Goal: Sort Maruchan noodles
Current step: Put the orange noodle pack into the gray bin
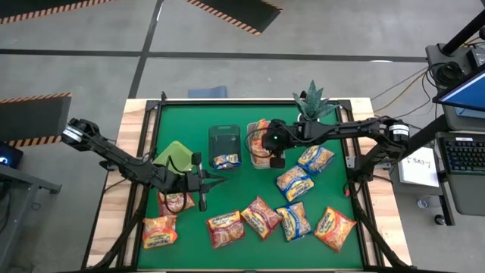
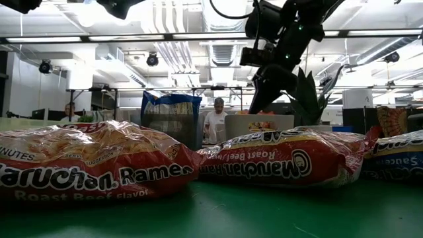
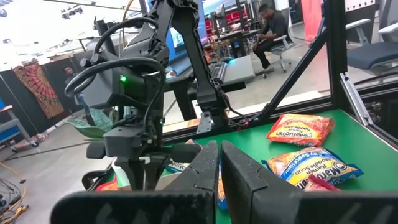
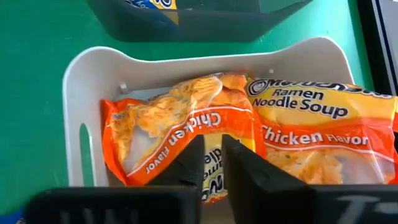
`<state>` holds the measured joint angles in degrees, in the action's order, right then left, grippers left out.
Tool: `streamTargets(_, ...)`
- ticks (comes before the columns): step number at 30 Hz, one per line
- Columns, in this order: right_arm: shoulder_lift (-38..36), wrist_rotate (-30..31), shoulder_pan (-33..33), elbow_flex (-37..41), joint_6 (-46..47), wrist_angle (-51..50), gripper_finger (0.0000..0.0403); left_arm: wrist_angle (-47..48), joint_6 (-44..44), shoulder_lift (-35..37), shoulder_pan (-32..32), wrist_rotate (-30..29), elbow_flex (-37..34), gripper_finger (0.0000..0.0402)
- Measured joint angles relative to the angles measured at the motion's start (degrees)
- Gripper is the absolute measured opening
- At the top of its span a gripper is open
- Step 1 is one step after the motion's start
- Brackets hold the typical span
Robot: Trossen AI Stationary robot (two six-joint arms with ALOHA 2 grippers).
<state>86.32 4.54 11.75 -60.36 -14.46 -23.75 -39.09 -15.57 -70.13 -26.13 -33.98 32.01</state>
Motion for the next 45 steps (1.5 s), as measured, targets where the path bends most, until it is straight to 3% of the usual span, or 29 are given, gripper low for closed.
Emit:
streamTargets(10, 0.6, 6.8, 0.7, 0.0, -2.7, 0.4, 0.0229, -0.1, 0.0, 0.0, 0.0, 0.0, 0.0, 0.0000)
streamTargets(17, 5.8, 4.4, 2.7, 0.1, -3.2, 0.8, 0.0260, -0.1, 0.0, 0.0, 0.0, 0.0, 0.0, 0.0000)
streamTargets(24, 8.2, 2.3, 3.6, -0.6, -4.7, 1.1, 0.0206, -0.1, -0.1, 0.0, 0.0, 0.0, 0.0, 0.0000)
streamTargets(33, 6.5, -0.3, 3.5, -1.3, -6.4, 0.1, 0.0024, -0.7, -0.2, 0.0, 0.1, 0.0, 0.0, 0.0000)
streamTargets(45, 1.7, 2.2, -1.3, -1.3, -6.9, -0.2, 0.0008, -2.0, -0.4, 0.0, 0.5, 0.1, 0.0, 0.0000)
